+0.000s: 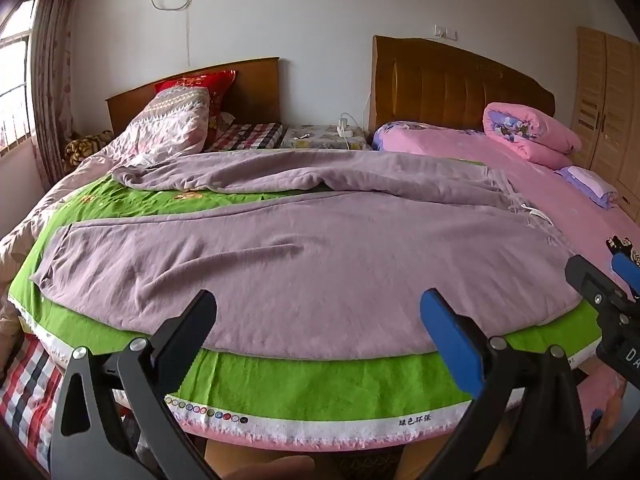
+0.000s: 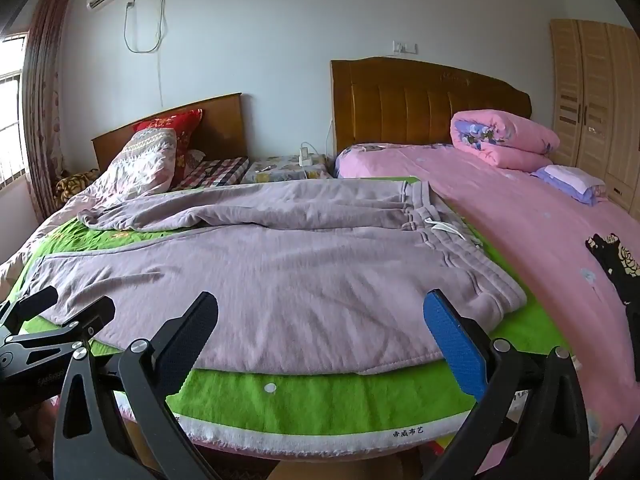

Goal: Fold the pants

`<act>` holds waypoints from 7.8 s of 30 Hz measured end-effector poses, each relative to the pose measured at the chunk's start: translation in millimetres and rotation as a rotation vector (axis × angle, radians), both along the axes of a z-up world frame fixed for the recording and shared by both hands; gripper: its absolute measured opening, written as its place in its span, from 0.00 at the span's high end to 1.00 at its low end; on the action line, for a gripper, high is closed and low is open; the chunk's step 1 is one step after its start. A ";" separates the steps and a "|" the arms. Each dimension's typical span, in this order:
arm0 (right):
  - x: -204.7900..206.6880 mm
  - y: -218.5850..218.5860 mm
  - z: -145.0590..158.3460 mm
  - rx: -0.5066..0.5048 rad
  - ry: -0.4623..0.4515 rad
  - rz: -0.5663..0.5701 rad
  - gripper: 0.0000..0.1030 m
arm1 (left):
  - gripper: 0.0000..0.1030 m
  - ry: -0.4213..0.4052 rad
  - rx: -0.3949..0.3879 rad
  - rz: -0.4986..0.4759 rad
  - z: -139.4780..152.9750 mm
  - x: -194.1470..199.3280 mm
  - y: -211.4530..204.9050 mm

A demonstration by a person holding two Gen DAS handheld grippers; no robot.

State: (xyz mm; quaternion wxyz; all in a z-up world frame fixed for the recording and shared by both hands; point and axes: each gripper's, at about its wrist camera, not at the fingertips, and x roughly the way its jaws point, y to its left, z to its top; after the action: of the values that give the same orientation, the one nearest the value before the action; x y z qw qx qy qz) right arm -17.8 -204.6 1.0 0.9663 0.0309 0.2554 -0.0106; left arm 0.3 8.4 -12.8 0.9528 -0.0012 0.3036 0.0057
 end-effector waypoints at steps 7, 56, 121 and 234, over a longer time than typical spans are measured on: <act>1.4 -1.4 -1.0 0.006 0.005 0.000 0.04 | 0.01 0.012 0.001 0.005 1.0 1.9 -0.7; 89.0 -9.4 -19.1 0.086 0.208 -0.029 0.04 | 0.01 0.188 0.018 0.039 -25.5 81.9 32.9; 399.6 -117.7 13.6 -0.382 0.095 0.427 0.87 | 0.95 0.354 0.167 -0.764 -36.0 513.8 98.3; 73.6 -162.0 -64.8 0.124 0.207 0.039 0.34 | 0.03 0.199 -0.136 -0.176 -63.0 77.4 116.4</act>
State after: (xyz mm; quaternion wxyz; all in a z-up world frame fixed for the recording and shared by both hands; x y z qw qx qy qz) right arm 55.9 -366.6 -63.8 0.9310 0.0842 0.3546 0.0206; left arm 77.7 124.8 -75.8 0.9124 -0.0385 0.3953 -0.0986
